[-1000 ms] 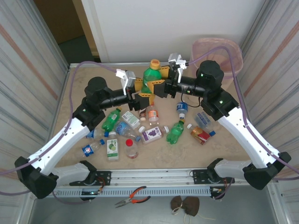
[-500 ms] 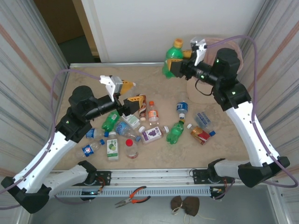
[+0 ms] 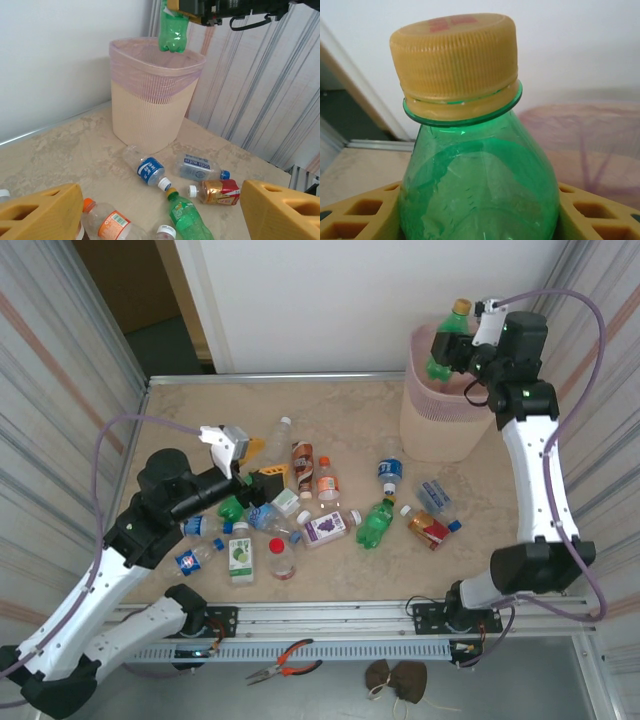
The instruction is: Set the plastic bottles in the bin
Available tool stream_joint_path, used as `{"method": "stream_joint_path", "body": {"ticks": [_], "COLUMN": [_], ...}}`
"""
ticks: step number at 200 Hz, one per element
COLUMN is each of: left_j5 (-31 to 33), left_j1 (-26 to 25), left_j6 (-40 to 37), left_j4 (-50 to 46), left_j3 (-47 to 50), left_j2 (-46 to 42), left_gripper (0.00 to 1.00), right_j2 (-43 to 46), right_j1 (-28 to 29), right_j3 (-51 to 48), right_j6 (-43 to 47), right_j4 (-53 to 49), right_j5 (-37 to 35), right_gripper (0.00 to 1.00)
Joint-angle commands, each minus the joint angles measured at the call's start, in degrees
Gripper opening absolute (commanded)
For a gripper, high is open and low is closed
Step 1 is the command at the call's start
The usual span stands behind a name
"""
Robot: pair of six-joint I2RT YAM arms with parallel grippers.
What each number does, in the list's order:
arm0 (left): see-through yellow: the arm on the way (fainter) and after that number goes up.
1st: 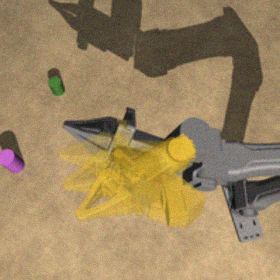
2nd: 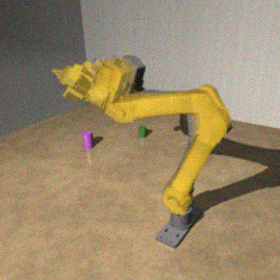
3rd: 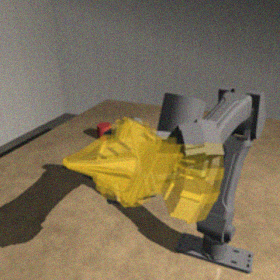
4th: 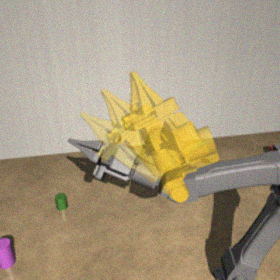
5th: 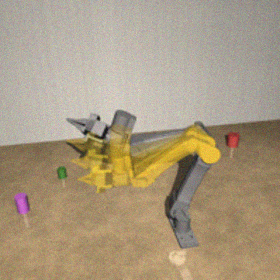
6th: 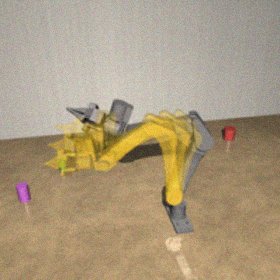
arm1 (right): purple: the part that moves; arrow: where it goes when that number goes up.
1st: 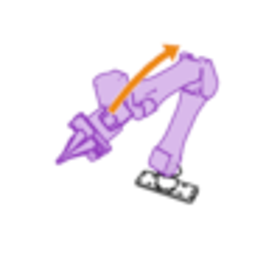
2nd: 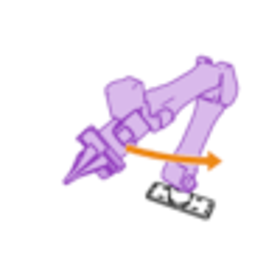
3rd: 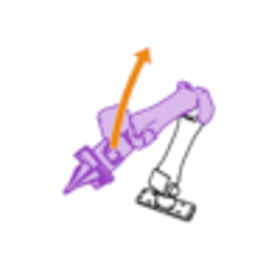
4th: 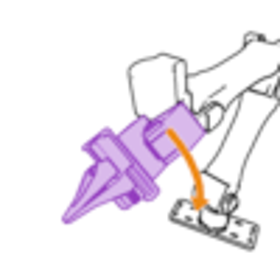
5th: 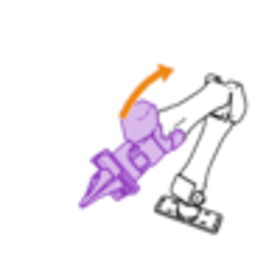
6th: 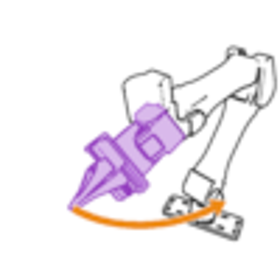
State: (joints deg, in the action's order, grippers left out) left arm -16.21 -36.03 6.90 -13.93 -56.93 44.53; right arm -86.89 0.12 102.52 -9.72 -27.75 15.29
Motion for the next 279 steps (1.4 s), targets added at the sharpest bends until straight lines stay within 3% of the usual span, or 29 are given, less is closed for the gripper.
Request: {"method": "stream_joint_path", "body": {"ticks": [1,72,194,244,279], "left_j5": [2.3,4.6,4.6,4.5,4.1], "left_j1": [-0.3,-0.3,-0.3,-0.3,-0.3], "left_j6": [0.3,0.3,0.3,0.7,0.8], "left_j4": [-1.7,-3.6,-5.1,-6.7,-9.1], "left_j3": [0.1,0.3,-0.1,0.2,0.1], "left_j2": [-1.2,-1.7,1.9,2.1,2.2], "left_gripper": [0.82,0.81,0.78,0.74,0.72], "right_j2": [-5.0,-24.7,-41.8,-42.9,-41.4], "right_j1": [-1.6,-2.4,-2.6,-2.8,-2.7], "right_j3": [7.4,27.9,31.0,30.6,30.2], "right_j6": [2.1,5.3,5.9,5.5,5.2], "right_j4": [-7.0,-27.9,-33.4,-34.1,-34.0], "right_j5": [-4.9,-13.3,-12.9,-12.5,-12.7], "right_gripper": [0.37,0.39,0.45,0.61,0.65]}}
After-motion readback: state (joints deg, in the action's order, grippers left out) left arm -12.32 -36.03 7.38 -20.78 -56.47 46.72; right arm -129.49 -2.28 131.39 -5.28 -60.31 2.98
